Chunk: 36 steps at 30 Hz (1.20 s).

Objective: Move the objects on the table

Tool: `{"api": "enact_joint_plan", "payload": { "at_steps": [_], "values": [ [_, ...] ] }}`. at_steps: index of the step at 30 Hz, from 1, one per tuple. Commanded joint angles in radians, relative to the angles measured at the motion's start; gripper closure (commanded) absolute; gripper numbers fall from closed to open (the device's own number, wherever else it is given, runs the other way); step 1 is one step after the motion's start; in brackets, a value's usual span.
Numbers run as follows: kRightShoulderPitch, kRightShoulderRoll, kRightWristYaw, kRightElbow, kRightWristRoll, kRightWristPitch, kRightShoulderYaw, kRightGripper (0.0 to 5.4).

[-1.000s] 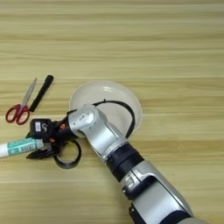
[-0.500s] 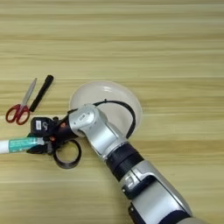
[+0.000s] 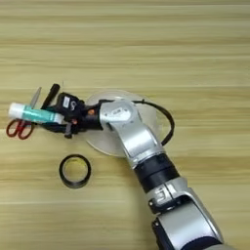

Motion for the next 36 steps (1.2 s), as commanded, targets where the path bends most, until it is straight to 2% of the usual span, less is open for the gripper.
{"api": "enact_joint_plan", "payload": {
  "at_steps": [1,10,20,28,36],
  "values": [
    [-0.062,-0.066,-0.06,-0.059,0.046,-0.014,-0.106,3.75],
    [-0.034,-0.21,-0.087,0.043,0.05,-0.059,-0.22,3.75],
    [-0.003,-0.314,-0.085,0.195,0.032,-0.127,-0.261,3.75],
    [0.002,-0.349,-0.056,0.283,0.029,-0.172,-0.252,3.75],
    [0.0,-0.353,-0.042,0.325,0.013,-0.199,-0.238,3.75]
  ]
}}
